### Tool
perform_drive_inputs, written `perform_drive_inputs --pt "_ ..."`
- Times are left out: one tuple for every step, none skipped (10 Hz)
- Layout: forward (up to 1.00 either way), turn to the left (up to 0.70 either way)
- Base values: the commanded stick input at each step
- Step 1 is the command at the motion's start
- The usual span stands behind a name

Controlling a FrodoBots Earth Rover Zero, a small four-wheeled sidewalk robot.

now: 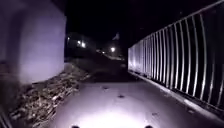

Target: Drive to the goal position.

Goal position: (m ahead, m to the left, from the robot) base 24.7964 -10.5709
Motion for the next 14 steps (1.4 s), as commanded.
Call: perform_drive_inputs --pt "0.70 0.19" --pt "0.70 0.34" --pt "0.70 0.17" --pt "0.70 0.00" --pt "0.70 0.00" --pt "0.70 0.00" --pt "0.70 0.00" --pt "0.70 0.00" --pt "0.70 0.00" --pt "0.70 0.00" --pt "0.70 0.00" --pt "0.70 0.00" --pt "0.70 0.00" --pt "0.70 0.00"
